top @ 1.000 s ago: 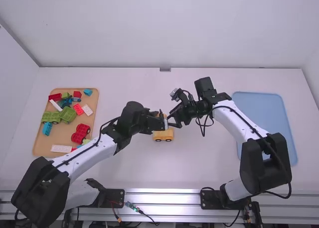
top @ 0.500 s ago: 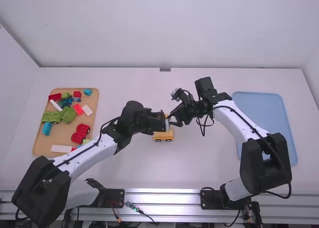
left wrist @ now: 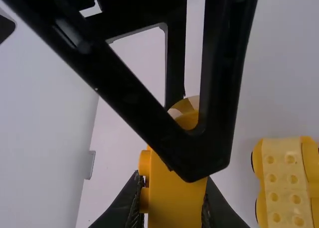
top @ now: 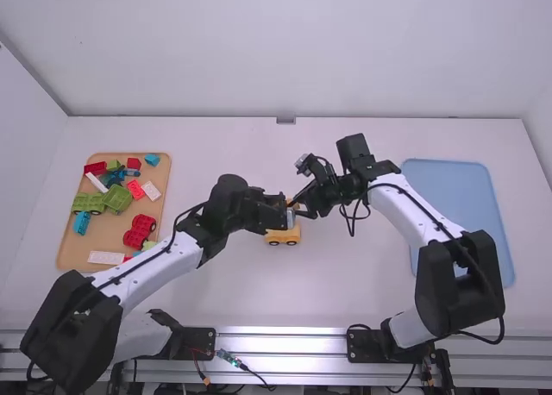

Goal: Assemble lego blocks to make yellow taxi

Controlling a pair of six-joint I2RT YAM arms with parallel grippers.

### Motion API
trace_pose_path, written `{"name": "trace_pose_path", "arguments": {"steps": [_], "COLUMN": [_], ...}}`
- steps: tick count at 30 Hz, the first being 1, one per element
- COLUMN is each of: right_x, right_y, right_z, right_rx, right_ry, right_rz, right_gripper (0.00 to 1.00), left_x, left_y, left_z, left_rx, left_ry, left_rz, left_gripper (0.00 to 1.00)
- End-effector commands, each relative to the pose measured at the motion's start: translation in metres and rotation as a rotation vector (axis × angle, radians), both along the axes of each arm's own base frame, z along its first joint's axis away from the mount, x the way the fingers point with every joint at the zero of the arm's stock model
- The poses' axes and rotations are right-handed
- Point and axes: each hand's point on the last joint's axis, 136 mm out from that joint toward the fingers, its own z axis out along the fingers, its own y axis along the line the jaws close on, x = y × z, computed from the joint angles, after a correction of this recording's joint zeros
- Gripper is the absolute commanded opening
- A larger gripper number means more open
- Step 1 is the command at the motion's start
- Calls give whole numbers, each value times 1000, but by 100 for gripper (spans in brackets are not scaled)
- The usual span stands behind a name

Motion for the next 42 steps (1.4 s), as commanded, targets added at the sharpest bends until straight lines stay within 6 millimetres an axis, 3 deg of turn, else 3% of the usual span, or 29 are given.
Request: {"name": "trace_pose_path", "arguments": {"steps": [1,22,29,30,31,32,39,42], "right_x": [11,11,11,11,11,12,20,21], "right_y": [0,1,1,1,1,0,-6,-7], "right_z": [4,5,5,5,5,5,-3,-5], "right_rx": [-9,-4,-4,-5,-4,-4,-69,-84], "right_ry": [-38,-33,-33,-33,-33,-34,-77,-147], "right_rz": [-6,-10,-10,-11,-11,-12,-35,10], "right_gripper": [48,22,13,13,13,11,2,0], "left_x": [-11,-12,-12,-12,-12,-12,6,1], "left_y": [-8,-8,-9,-9,-8,-8,4,6], "left_z": [-5,-5,-4,-4,-4,-4,25,35], "left_rx": [-12,-13,-17,-16,-16,-18,-211,-234], "left_ry": [21,22,23,24,24,26,117,151], "left_rz": [-68,-69,-74,-74,-73,-72,166,147], "left_gripper": [1,2,27,37,91,99,99,99]}}
